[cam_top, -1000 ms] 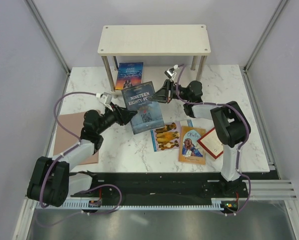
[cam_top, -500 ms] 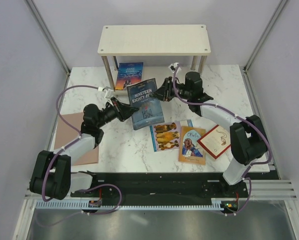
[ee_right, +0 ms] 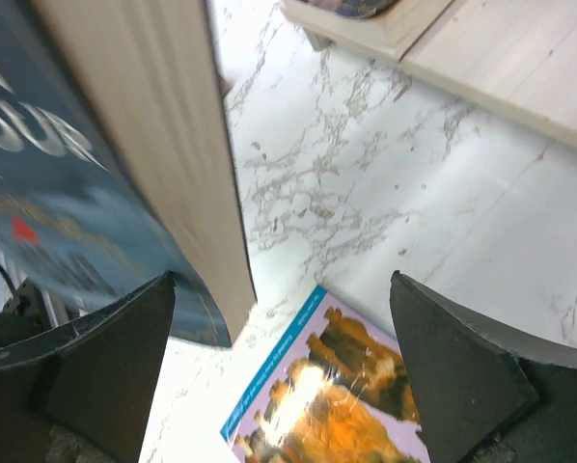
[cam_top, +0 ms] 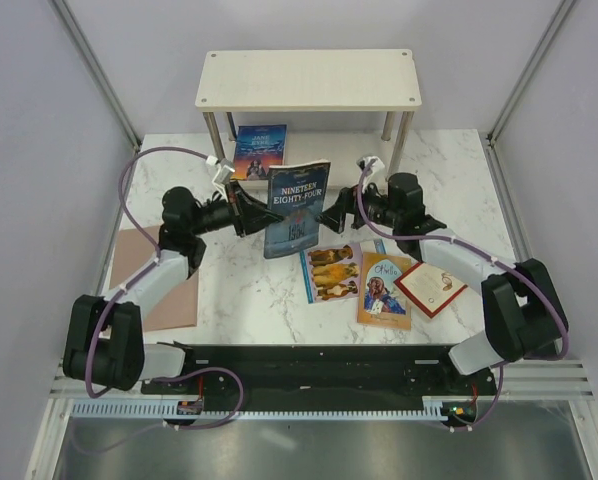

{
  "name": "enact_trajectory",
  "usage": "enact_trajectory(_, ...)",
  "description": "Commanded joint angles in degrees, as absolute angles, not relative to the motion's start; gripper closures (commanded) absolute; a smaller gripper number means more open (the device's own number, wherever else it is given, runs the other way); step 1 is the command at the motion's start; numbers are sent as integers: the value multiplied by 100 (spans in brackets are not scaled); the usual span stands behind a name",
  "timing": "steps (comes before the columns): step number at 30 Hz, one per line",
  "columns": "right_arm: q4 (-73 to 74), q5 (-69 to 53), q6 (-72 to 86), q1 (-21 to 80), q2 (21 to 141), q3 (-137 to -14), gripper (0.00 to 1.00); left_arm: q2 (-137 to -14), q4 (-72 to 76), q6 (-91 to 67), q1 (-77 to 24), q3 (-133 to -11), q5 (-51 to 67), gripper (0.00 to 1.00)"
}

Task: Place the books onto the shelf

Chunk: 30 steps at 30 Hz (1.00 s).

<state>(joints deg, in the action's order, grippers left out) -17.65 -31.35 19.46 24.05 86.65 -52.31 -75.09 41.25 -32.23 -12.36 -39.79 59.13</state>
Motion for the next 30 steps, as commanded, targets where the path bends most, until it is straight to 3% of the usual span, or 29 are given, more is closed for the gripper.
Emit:
enact_trajectory(1,-2609,-3690,1960,2312,8201,-4624,2,-7663,5685,-3708,-1143,-4631,6792,98)
enact_trajectory(13,-4236,-4140,2707,2320,7682,-3727,2,-9588,9526,-6881,-1143,-5546,7567,98)
enact_trajectory(20,-5166,-4385,3243,2329,7839,-3446,2,-9580,9510,-6829,-1143,-5642,7497,98)
enact_trajectory(30,-5238,-4377,3278,2391,7910,-3252,2,-9519,9518,-7110,-1143,-6038,7348,98)
